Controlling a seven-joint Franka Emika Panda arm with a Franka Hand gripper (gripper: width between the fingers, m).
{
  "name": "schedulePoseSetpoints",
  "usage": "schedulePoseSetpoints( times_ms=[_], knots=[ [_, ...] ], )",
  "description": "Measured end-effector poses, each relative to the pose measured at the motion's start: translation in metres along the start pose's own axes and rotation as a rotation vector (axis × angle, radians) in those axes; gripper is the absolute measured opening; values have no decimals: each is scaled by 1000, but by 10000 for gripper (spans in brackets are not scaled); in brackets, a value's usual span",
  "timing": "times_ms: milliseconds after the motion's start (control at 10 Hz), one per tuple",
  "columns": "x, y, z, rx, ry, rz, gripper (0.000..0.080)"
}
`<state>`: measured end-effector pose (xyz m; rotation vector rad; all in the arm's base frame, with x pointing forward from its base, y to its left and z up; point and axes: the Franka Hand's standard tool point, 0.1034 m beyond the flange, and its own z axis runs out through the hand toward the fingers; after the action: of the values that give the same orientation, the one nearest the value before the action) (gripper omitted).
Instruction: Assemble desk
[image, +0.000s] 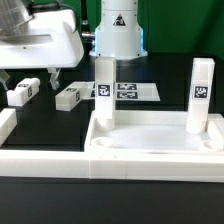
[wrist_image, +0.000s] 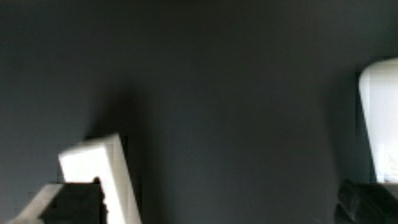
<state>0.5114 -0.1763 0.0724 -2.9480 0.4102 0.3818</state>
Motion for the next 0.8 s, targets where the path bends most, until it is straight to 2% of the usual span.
schedulePoseSetpoints(
  times_ms=[200, 500, 700, 800],
  knots=[
    [-18, 6, 13, 21, -60, 14, 649],
    [-16, 2, 12, 23, -71, 7, 649],
    [-26, 0, 15, 59, -228, 36, 649],
    [-32, 0, 23, 62, -283, 63, 649]
  ],
)
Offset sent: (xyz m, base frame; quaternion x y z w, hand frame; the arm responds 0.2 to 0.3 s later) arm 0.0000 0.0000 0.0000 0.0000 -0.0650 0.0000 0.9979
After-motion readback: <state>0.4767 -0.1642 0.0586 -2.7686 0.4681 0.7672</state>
